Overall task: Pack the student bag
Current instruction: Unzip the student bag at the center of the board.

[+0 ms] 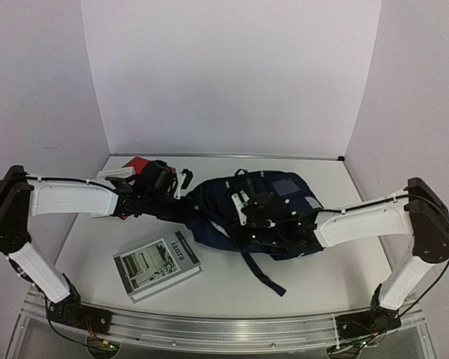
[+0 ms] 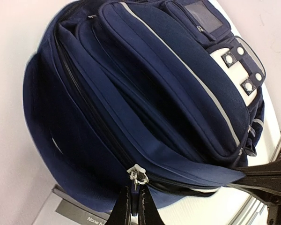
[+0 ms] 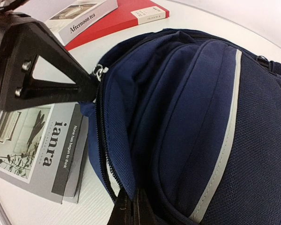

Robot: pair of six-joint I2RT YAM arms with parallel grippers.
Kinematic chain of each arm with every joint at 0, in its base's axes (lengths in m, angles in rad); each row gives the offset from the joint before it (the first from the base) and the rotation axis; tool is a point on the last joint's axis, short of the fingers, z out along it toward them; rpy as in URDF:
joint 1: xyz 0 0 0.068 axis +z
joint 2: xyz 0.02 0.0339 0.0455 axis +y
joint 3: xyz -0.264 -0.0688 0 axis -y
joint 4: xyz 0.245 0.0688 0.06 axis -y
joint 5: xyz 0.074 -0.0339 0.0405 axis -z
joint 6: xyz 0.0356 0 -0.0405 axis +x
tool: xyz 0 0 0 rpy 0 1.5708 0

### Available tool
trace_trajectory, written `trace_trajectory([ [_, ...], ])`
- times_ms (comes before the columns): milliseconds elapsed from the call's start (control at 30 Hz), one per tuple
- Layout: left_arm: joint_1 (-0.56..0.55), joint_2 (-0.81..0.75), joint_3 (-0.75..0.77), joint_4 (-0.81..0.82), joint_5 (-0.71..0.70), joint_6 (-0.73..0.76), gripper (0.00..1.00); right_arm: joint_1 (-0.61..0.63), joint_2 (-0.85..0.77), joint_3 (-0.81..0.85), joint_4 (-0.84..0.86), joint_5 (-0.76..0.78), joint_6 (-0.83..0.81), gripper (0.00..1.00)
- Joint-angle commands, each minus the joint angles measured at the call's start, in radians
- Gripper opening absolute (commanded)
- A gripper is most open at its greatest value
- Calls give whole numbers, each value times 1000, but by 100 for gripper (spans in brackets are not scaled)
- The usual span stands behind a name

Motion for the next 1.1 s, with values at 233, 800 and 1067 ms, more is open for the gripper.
trace_trajectory([
  [233, 227, 50, 80, -25, -67, 119, 0, -5, -293, -173, -120, 9, 133, 0],
  [800, 148, -70, -59, 175, 335, 161, 0, 7, -162, 79, -146, -11, 125, 63],
  [1067, 100, -99, -69, 179, 288, 145, 0, 9, 51, 231, -154, -50, 105, 60],
])
